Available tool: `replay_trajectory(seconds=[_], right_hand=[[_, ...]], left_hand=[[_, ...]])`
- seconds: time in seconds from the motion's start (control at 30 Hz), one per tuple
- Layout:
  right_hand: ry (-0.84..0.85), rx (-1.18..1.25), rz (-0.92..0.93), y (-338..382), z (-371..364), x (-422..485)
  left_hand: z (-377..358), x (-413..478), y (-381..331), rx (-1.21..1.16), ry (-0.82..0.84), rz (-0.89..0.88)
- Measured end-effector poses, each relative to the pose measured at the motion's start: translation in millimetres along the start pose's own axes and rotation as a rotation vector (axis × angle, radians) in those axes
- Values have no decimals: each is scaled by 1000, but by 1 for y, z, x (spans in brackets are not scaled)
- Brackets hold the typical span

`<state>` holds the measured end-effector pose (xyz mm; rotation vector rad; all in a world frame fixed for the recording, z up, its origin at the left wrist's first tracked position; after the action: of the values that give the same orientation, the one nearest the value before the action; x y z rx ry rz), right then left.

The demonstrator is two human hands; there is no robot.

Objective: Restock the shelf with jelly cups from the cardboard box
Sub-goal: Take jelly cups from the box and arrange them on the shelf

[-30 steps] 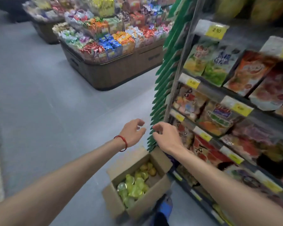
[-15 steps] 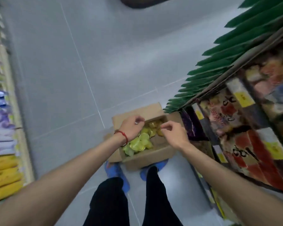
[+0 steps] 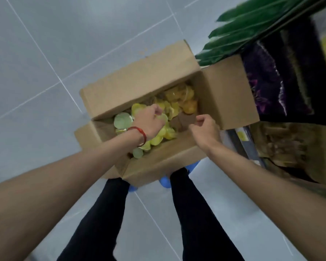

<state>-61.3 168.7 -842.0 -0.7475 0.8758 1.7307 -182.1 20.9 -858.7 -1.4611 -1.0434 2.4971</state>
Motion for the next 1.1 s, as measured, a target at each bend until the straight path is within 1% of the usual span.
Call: replay_trajectory(seconds=[0.1, 0.2, 0.27, 0.3, 0.4, 0.47, 0.53, 0.6, 0.67, 0.7, 0.77, 0.83, 0.9, 0.97, 1.07, 1.1], right_hand=[[-18, -17, -57, -19, -29, 54], [-57, -51, -94, -33, -54, 110], [-69, -43, -115, -39, -65, 140], [-76, -40, -121, -40, -69, 153], [-80, -47, -116, -42, -78, 187], [-56, -64, -117, -41, -82, 201], [-57, -75, -127, -39, -86, 214], [-75, -88, -130, -38, -88, 220], [-93, -119, -133, -38, -89, 221], [-101, -131, -136, -40, -88, 221], [-102, -143, -143, -41, -87, 221], [-88, -150, -152, -43, -86, 219], [-76, -140, -159, -46, -83, 216], [-64, -90, -158, -51, -79, 209], [-51, -7, -161, -58, -66, 191], [-48, 3, -162, -61, -62, 184]], left_hand=[[-32, 49, 23, 159, 38, -61], [-65, 101, 39, 314, 38, -146], [-79, 121, 50, 340, 29, -126], [-85, 130, 57, 349, 40, -88], [-103, 152, 77, 365, 134, -9], [-111, 161, 82, 448, 179, -48], [-114, 171, 76, 676, 76, -191], [-118, 181, 76, 838, -27, -259], [-123, 183, 78, 957, -87, -328], [-125, 183, 80, 1018, -119, -397], [-123, 181, 81, 1078, -197, -494], [-118, 184, 84, 1083, -172, -456], [-118, 188, 87, 1078, -45, -380], [-114, 189, 79, 1043, 11, -385], [-107, 175, 57, 822, 30, -432], [-105, 166, 52, 736, 32, -415]])
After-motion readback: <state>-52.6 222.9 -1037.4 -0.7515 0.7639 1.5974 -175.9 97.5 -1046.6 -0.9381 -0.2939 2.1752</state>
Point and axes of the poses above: each hand's wrist, its own x-axis towards the middle knuckle, its own z-axis out of the back of the hand, y = z × x, the point moved 6 cm from there along x, towards the middle knuckle, and after that the axes turned 11 degrees about -x, right-handed, at the moved point
